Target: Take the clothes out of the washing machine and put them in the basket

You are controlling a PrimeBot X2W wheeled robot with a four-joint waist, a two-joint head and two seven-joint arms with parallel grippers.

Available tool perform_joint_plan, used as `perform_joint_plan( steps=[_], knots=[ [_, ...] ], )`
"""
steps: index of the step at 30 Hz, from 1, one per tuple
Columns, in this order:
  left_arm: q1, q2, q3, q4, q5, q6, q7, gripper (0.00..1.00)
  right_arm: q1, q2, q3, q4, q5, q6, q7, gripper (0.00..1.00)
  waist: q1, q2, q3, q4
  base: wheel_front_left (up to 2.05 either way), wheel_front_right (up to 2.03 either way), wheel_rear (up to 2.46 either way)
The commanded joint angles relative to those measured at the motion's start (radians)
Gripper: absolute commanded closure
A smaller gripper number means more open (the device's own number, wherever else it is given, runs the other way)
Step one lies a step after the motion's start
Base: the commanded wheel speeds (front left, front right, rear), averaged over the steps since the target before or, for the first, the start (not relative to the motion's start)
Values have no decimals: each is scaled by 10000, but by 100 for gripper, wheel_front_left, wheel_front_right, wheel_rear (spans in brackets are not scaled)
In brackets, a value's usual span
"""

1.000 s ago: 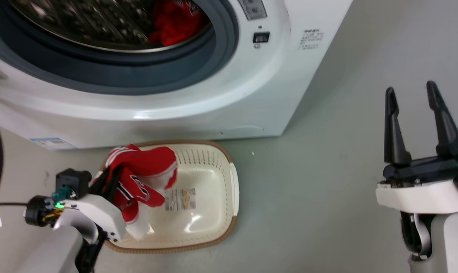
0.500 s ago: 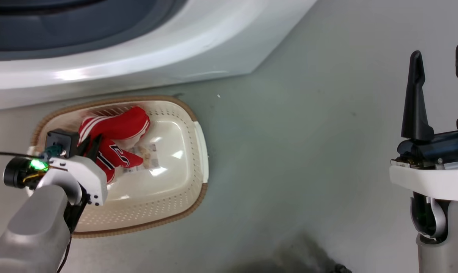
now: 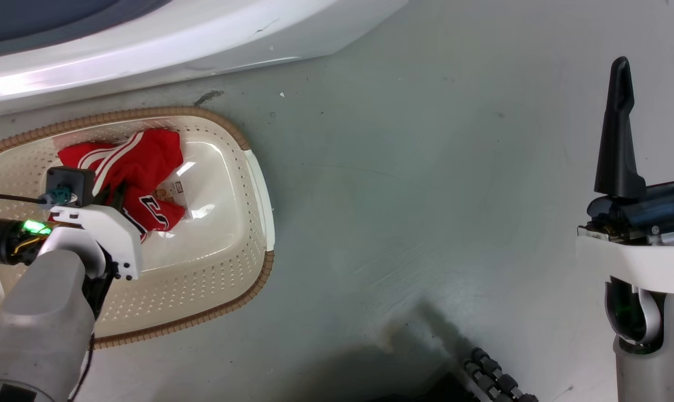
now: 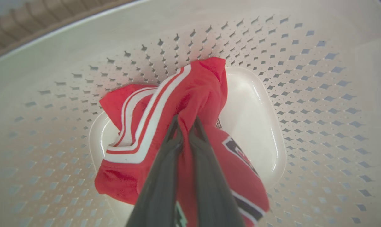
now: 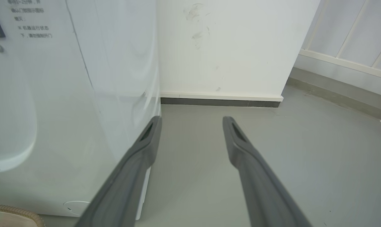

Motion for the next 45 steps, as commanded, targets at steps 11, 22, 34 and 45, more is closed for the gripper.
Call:
perform_joint_plan(
  steps=[11, 22, 34, 45],
  knots=[
    [59, -474, -122, 617, -278, -21, -104, 0, -188, 22, 76, 186, -169, -10, -21, 0, -2, -1, -605, 196, 0, 0, 0],
    [1314, -725, 1012, -967, -447, 166, -105, 0, 312, 19, -158, 690, -530, -10, -21, 0, -2, -1, -2718, 875, 0, 0, 0],
    [4608, -1454, 3835, -4957, 1375, 680, -108, 0, 1174, 19, -328, 1158, -684, -10, -21, 0, -2, -1, -4677, 1549, 0, 0, 0],
    [6011, -2437, 5497, -8392, 3310, 308, -108, 0, 1610, 21, -160, 1206, -706, -10, -21, 0, -2, -1, -5283, 1735, 0, 0, 0]
  ],
)
